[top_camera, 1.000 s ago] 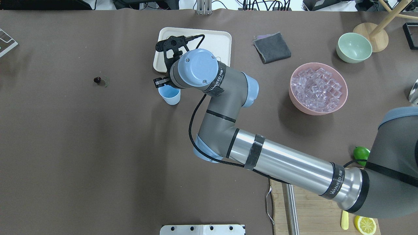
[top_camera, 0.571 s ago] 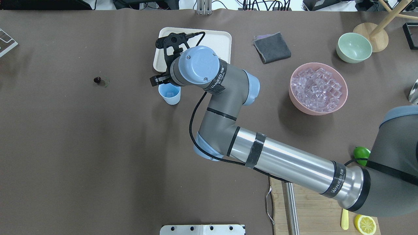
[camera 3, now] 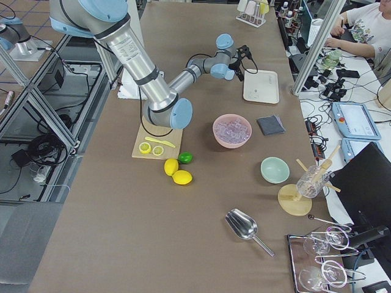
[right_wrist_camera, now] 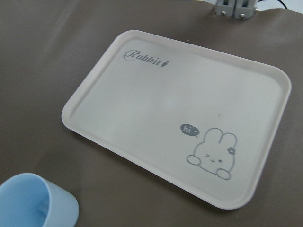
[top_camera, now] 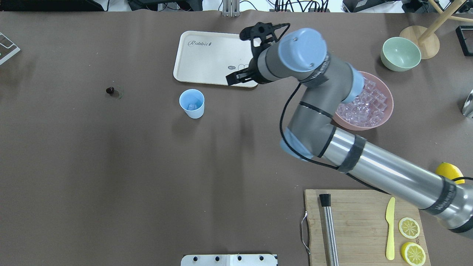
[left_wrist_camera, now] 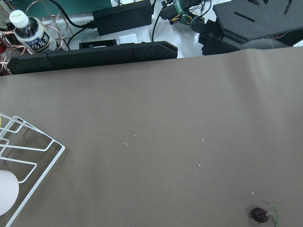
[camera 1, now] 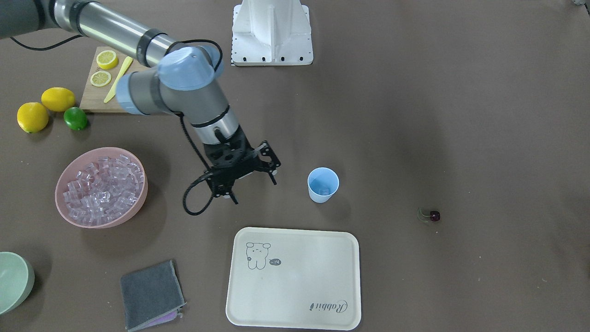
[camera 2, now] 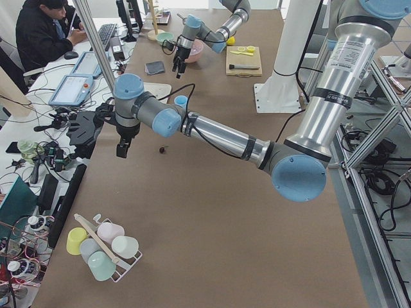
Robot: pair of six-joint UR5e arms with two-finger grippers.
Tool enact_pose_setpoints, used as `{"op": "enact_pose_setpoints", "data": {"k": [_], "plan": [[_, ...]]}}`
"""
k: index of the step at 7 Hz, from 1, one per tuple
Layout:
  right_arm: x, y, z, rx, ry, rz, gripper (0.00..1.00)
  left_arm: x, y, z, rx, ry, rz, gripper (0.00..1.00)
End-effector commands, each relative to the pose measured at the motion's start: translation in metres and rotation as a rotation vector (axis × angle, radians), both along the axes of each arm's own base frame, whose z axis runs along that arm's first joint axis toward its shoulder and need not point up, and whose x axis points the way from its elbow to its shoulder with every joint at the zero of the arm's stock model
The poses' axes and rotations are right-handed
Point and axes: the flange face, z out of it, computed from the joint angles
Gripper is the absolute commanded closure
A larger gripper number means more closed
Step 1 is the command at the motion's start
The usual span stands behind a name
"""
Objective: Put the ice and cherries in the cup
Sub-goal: 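Move the right gripper back over the pink ice bowl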
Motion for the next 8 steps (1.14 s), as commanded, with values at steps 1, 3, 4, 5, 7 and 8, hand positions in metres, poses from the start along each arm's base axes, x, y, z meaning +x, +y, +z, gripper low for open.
{"op": "enact_pose_setpoints", "data": {"k": [1, 3, 4, 5, 7, 8], "plan": [[0.101, 0.002, 0.042, -0.088, 0.041, 0.038, 0.0, -0.003, 0.01, -0.005, 0.018, -0.001, -0.004, 0.02], [0.174, 0.019, 0.071, -0.203, 0.153, 0.104, 0.0, -0.006, 0.028, -0.004, 0.031, 0.003, -0.003, 0.02], [0.188, 0.023, 0.102, -0.242, 0.189, 0.139, 0.0, -0.007, 0.033, -0.002, 0.037, -0.001, -0.004, 0.02], [0.194, 0.022, 0.126, -0.267, 0.236, 0.206, 0.0, -0.007, 0.038, -0.007, 0.049, 0.0, -0.004, 0.02], [0.194, 0.033, 0.167, -0.32, 0.291, 0.238, 0.0, -0.009, 0.052, -0.01, 0.061, 0.0, -0.005, 0.02], [0.177, 0.039, 0.176, -0.327, 0.307, 0.201, 0.0, -0.009, 0.052, -0.014, 0.068, -0.001, -0.007, 0.02]]}}
